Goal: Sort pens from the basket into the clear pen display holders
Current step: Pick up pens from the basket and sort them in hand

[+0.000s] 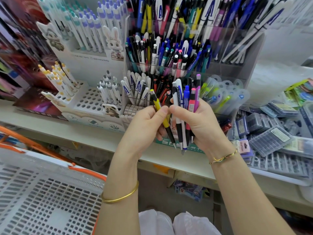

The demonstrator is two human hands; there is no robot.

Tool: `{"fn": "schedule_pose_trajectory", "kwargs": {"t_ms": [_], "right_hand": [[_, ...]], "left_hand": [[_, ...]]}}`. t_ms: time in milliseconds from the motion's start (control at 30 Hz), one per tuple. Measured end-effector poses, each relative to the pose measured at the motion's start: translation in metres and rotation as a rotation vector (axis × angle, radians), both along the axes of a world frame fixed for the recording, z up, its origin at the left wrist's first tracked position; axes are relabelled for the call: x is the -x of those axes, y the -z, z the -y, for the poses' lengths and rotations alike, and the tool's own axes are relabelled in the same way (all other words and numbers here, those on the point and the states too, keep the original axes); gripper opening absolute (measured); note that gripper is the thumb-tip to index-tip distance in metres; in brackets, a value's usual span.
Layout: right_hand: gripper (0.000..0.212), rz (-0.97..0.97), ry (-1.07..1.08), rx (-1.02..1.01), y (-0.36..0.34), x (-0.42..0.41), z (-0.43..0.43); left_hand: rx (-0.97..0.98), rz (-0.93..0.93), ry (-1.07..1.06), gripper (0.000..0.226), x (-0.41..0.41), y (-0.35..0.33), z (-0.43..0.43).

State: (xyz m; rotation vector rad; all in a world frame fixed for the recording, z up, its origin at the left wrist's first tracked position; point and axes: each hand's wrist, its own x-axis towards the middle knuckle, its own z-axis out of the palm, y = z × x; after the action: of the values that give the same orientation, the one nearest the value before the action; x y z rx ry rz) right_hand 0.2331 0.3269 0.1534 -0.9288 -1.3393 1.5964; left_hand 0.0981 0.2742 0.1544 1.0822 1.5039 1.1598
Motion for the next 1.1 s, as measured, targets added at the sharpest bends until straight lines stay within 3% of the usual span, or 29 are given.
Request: {"fn": "schedule_pose_trajectory", "kwargs": {"t_ms": [167,300,433,567,633,800,1000,1100], "right_hand": [[0.026,-0.017,-0.128,0.097,-0.003,-0.001,-0.002],[0.031,-0.059,-0.220,0.190,-0.006,-0.002,-0.002],[0.018,-0.029,-0.286,0.200,-0.012,-0.006,-0.003],[0.007,0.047,-0.278,0.144,-0.016,-0.012,-0.010],[0.004,0.113,-0.282,0.086,-0.017,-0.012,-0.014],[0.018,0.392,-0.317,-0.237,-0.033,-0.007,-0.021],[0.033,0.807,-0.230,-0.487,-0.051,-0.011,-0.028],[0.031,1.234,-0.144,-0.677,-0.047,-0.015,-0.031]], "left_hand": [[0.006,0.114,0.102,0.027,-0.008,0.005,-0.003],[0.029,0.317,0.088,0.031,-0.017,0.006,-0.007],[0.077,0.440,0.096,0.034,-0.022,0.002,-0.008],[0.122,0.461,0.159,0.059,-0.020,0.005,-0.013],[0.098,0.500,0.172,0.058,-0.024,0.004,-0.016],[0.076,1.108,-0.026,0.019,-0.050,-0.006,-0.022],[0.079,1.256,0.008,0.030,-0.065,-0.012,-0.030],[0.126,1.328,0.061,0.028,-0.069,-0.010,-0.037]]}}
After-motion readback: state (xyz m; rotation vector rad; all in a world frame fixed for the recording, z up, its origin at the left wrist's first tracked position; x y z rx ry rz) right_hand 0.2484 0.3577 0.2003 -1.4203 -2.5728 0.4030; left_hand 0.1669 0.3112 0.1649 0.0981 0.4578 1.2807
